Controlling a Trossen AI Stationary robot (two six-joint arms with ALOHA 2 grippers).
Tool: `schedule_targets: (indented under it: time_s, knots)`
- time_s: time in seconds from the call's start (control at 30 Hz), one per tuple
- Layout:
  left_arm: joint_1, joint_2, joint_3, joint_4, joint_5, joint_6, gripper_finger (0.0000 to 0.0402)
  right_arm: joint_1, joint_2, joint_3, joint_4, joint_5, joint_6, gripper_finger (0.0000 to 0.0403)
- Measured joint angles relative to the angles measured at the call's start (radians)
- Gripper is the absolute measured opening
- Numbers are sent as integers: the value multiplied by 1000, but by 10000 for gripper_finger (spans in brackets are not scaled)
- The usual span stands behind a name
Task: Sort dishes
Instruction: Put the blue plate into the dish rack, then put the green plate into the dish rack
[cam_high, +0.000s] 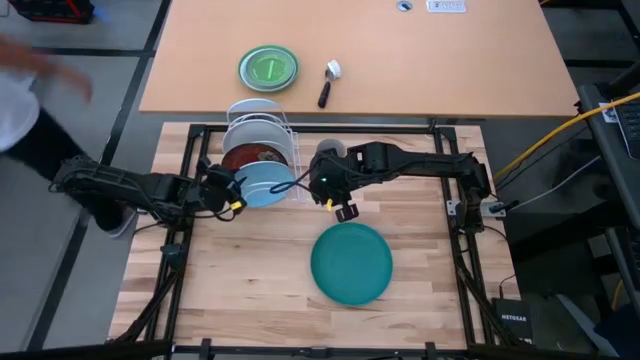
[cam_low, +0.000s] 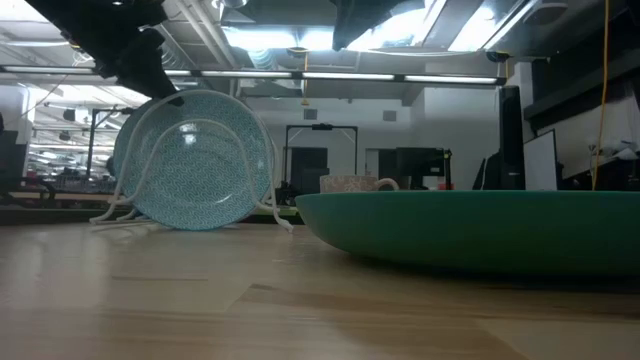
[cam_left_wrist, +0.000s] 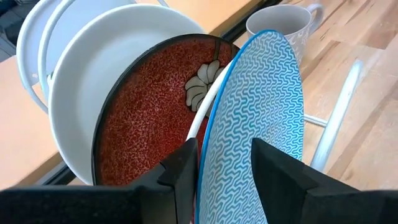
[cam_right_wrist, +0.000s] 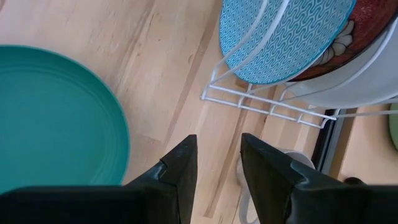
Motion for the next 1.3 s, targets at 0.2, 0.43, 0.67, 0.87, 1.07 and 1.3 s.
schedule_targets:
  time_s: [0.2, 0.43, 0.67, 0.87, 1.07, 1.3]
  knots:
    - [0, -40, 0, 0, 0, -11, 137, 0, 0, 0, -1, 0, -1, 129]
    - [0, -117, 1, 1, 0, -34, 137, 0, 0, 0, -9, 0, -18, 129]
    - [0, -183, 1, -9, 0, -34, 137, 0, 0, 0, -31, -1, -50, 129]
    - [-1, -218, 1, -4, 0, -45, 137, 0, 0, 0, -240, -1, -50, 129]
    - [-2, -225, 1, 4, 58, -56, 137, 1, -8, -111, -331, -2, -55, 129]
    - [-2, -224, 1, 16, 233, -95, 137, 1, -10, -399, -33, -126, -162, 129]
